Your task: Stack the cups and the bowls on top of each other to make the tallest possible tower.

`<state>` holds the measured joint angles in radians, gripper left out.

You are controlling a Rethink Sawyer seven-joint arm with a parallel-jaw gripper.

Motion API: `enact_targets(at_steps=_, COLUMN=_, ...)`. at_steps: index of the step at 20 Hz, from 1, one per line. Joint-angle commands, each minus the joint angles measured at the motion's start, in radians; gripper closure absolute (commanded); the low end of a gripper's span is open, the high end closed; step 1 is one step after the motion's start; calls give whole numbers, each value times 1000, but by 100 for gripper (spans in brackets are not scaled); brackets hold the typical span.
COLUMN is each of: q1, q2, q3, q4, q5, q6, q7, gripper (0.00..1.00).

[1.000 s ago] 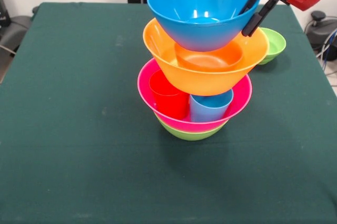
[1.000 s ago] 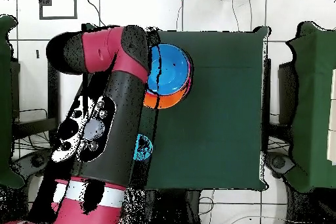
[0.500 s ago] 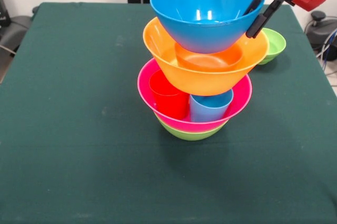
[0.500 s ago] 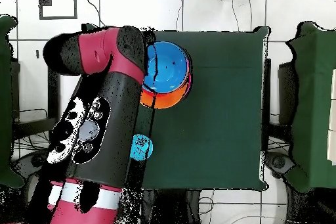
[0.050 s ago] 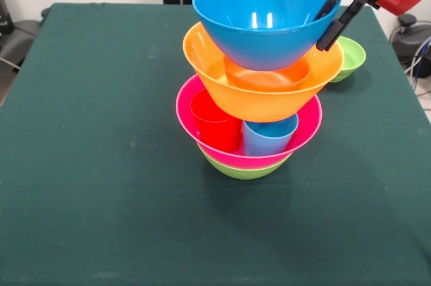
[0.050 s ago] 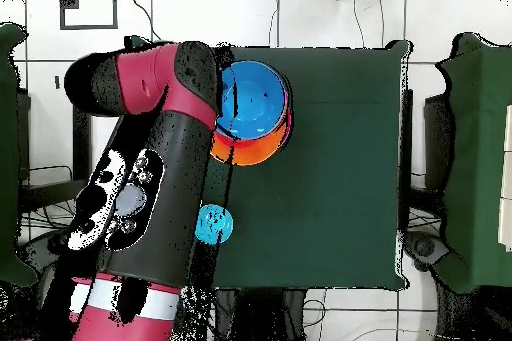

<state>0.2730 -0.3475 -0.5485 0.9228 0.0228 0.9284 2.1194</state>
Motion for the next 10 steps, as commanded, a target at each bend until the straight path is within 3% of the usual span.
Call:
enact_targets(at_steps=1, q1=14, q2=15, q3=48, q4=113, q5=5, q6=-61, q7=241, gripper=100)
enact_targets(at_steps=10, q1=23, q2=19, q3=45, q4=126, q5=19, q6=-74, q7=249, gripper=100)
